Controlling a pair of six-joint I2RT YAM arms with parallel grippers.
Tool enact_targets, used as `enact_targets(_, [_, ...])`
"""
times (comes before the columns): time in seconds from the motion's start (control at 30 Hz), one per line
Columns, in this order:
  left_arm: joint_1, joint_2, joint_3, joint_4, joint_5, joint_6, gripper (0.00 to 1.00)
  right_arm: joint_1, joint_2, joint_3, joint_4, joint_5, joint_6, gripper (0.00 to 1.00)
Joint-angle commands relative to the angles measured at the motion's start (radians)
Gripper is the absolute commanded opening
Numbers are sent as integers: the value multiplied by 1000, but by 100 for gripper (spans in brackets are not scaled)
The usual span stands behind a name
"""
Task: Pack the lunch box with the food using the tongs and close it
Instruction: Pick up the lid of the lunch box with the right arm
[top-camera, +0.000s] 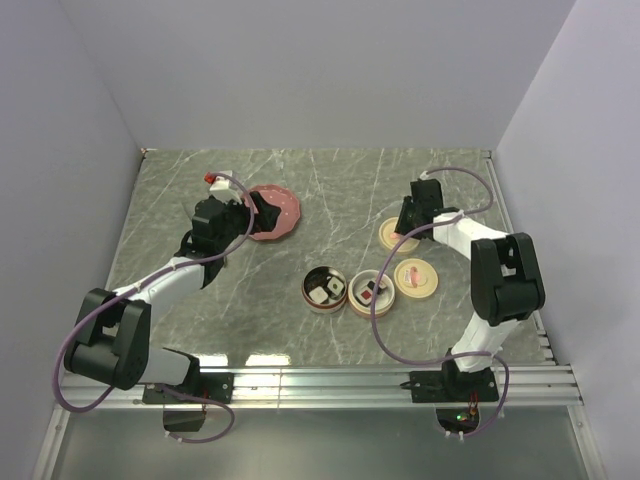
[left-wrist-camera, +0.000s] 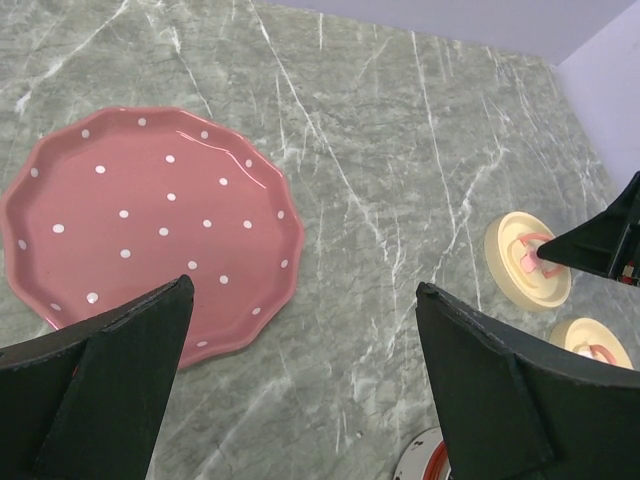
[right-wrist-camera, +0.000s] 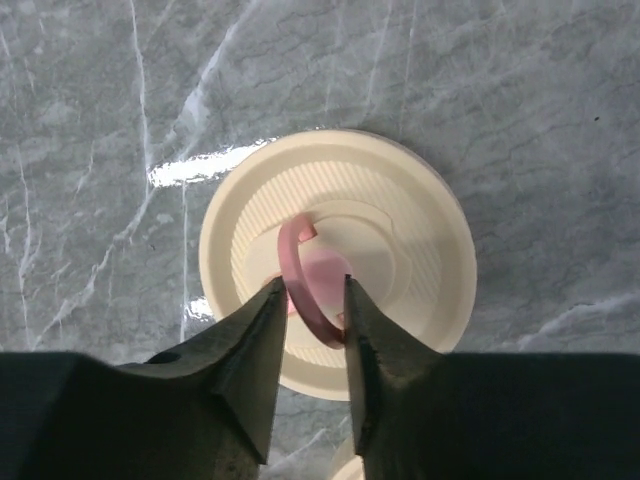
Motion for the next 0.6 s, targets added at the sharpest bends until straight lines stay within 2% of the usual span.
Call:
enact_targets(0.0, [-4, -12, 38, 8, -11, 23, 99, 14, 17, 53, -24, 18, -3, 35])
enact_targets(0.17, [-4, -9, 38, 0, -13, 28, 99, 17, 38, 76, -42, 24, -2, 18])
enact_targets(0.27, [-4, -6, 38, -1, -14, 28, 99, 24, 52, 96, -56, 29, -6, 13])
enact_targets(0.37, [-4, -4, 36, 0, -21, 28, 99, 32, 73, 119, -70, 38, -11, 0])
enact_targets(0.57, [-4, -1, 29, 19, -36, 20, 98, 58, 72, 177, -82, 130, -34, 0])
